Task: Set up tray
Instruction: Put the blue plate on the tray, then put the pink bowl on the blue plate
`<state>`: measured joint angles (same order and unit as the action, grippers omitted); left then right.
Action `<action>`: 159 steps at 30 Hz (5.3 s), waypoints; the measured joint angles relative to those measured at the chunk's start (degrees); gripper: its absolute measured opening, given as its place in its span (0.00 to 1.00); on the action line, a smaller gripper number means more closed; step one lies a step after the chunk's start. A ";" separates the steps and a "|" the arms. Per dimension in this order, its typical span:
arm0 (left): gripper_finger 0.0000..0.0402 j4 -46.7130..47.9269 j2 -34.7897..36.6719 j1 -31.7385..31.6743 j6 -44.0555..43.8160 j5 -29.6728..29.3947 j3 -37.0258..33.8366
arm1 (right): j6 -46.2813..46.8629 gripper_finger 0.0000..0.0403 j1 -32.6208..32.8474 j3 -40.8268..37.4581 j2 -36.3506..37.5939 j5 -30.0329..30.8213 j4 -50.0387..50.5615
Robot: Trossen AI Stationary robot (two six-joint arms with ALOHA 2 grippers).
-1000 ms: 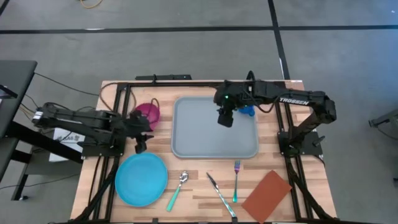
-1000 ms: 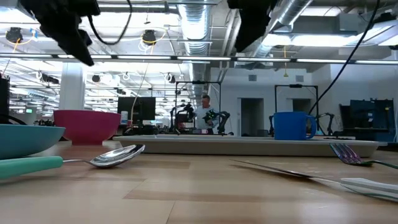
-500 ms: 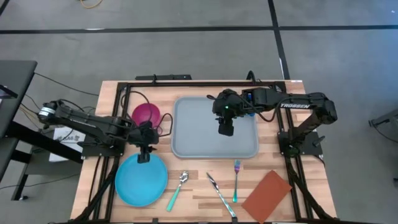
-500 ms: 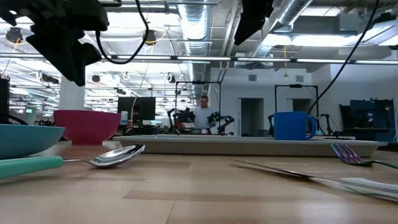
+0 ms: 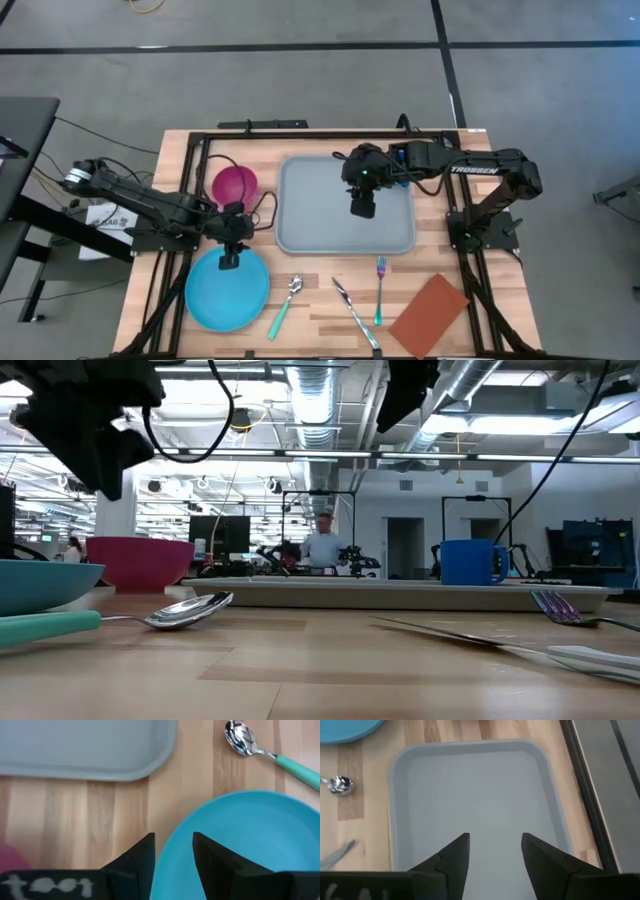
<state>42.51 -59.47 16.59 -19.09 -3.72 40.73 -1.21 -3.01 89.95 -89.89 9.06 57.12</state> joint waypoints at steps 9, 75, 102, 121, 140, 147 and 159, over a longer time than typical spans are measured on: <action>0.30 -3.33 -7.90 0.21 3.71 -1.14 -4.44 | 2.77 0.42 0.44 -0.02 0.00 -0.11 0.23; 0.00 -17.84 -42.47 -29.95 16.02 -11.26 32.44 | 14.88 0.42 0.42 -0.04 0.00 13.38 22.12; 0.29 -10.01 -47.40 -34.66 28.20 -8.12 37.27 | 16.19 0.42 0.42 -0.04 0.00 13.33 21.97; 0.29 40.78 -29.45 -34.09 18.21 -14.66 52.15 | 15.74 0.42 0.42 -1.40 0.00 13.40 21.83; 0.29 12.96 -5.10 -31.31 2.79 -2.86 5.16 | 11.69 0.42 0.37 -6.58 0.00 12.87 12.53; 0.29 9.37 -5.10 -31.26 3.93 -3.02 3.26 | 11.21 0.42 0.37 -6.58 0.00 12.85 8.03; 0.29 7.72 -8.16 -31.31 4.32 -7.85 2.97 | 11.23 0.42 0.37 -6.58 0.00 12.85 6.74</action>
<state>50.23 -67.63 -14.72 -14.76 -11.57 43.70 10.02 -2.63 83.37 -89.89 21.91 63.86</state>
